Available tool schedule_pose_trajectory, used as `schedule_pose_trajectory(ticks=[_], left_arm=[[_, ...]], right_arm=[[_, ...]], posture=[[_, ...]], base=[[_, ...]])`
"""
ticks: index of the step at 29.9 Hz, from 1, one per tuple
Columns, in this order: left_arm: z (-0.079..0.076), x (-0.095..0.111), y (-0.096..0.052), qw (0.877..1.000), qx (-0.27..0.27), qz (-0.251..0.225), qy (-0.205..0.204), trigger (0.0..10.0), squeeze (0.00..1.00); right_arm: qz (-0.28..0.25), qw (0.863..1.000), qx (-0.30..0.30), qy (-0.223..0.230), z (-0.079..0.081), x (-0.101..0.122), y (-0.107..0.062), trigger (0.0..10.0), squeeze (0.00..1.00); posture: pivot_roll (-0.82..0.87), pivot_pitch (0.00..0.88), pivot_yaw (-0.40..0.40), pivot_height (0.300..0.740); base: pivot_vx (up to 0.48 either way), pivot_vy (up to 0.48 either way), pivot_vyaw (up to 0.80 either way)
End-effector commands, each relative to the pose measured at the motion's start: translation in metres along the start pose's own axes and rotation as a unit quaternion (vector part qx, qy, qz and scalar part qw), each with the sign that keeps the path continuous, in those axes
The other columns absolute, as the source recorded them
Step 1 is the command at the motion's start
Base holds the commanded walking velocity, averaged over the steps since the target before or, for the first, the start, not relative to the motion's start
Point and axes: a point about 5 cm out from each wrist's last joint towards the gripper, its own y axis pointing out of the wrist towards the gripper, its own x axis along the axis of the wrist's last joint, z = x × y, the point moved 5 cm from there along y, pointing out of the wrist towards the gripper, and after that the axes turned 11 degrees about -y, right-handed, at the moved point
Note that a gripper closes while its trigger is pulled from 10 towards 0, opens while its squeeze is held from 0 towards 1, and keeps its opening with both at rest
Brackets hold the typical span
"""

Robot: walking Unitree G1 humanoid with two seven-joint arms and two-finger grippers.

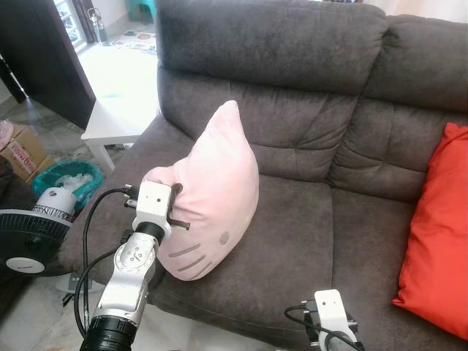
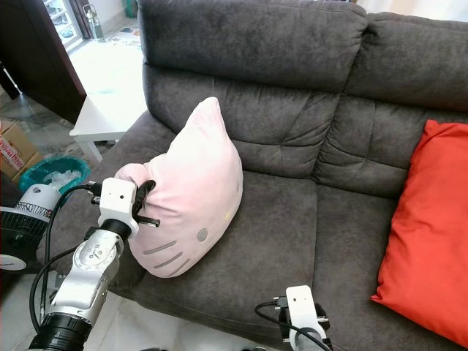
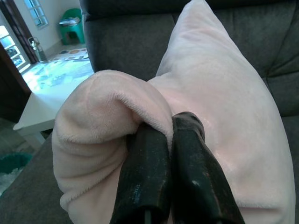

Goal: Move the pillow to the sofa from floor

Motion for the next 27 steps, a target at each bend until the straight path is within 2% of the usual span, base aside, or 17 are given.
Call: schedule_pose_trajectory(ticks=[1, 7, 8, 9, 11, 14, 20, 24, 27], left_arm=[[-0.002, 0.014, 0.001, 1.000, -0.005, -0.025, 0.011, 10.0, 0.00], [-0.007, 0.008, 0.000, 1.000, -0.021, -0.009, -0.002, 10.0, 0.00], [-0.008, -0.006, 0.000, 0.999, -0.021, 0.030, -0.029, 10.0, 0.00], [-0.007, -0.008, -0.001, 0.998, -0.017, 0.035, -0.040, 10.0, 0.00], [0.001, -0.007, 0.000, 0.997, 0.013, 0.027, -0.076, 10.0, 0.00], [0.004, -0.005, 0.001, 0.997, 0.021, 0.023, -0.077, 10.0, 0.00], [0.019, -0.001, 0.002, 0.993, 0.075, 0.012, -0.087, 10.0, 0.00], [0.043, -0.003, -0.002, 0.980, 0.153, 0.013, -0.125, 10.0, 0.00], [0.046, -0.002, -0.003, 0.978, 0.163, 0.012, -0.131, 10.0, 0.00]], right_arm=[[0.006, 1.000, 0.006, -0.003, 0.003, -0.006, -0.002, 10.0, 0.00], [0.005, 1.000, 0.010, -0.008, 0.005, -0.003, 0.000, 10.0, 0.00], [0.006, 1.000, 0.011, -0.013, 0.005, -0.002, 0.000, 10.0, 0.00], [0.007, 1.000, 0.012, -0.013, 0.005, -0.002, 0.000, 10.0, 0.00], [0.006, 1.000, 0.012, -0.013, 0.005, -0.002, 0.000, 10.0, 0.00], [0.005, 1.000, 0.014, -0.017, 0.006, -0.001, 0.000, 10.0, 0.00], [0.003, 1.000, 0.017, -0.017, 0.006, -0.001, 0.000, 10.0, 0.00], [0.003, 1.000, 0.018, -0.017, 0.005, -0.002, 0.000, 10.0, 0.00], [0.005, 1.000, 0.010, -0.007, 0.002, -0.003, 0.000, 10.0, 0.00]], posture=[[0.12, 0.094, -0.012, 0.740], [0.12, 0.093, -0.011, 0.740], [0.12, 0.089, -0.013, 0.740], [0.12, 0.089, -0.013, 0.740], [0.12, 0.088, -0.015, 0.740], [0.12, 0.087, -0.015, 0.740], [0.12, 0.085, -0.016, 0.740], [0.12, 0.084, -0.016, 0.740], [0.12, 0.083, -0.015, 0.740]], base=[[0.000, 0.000, 0.00], [0.000, 0.000, 0.00], [0.000, 0.000, 0.00], [0.000, 0.000, 0.00], [0.000, 0.000, 0.00], [0.000, 0.000, 0.00], [0.000, 0.000, 0.00], [0.000, 0.000, 0.00], [0.000, 0.000, 0.00]])
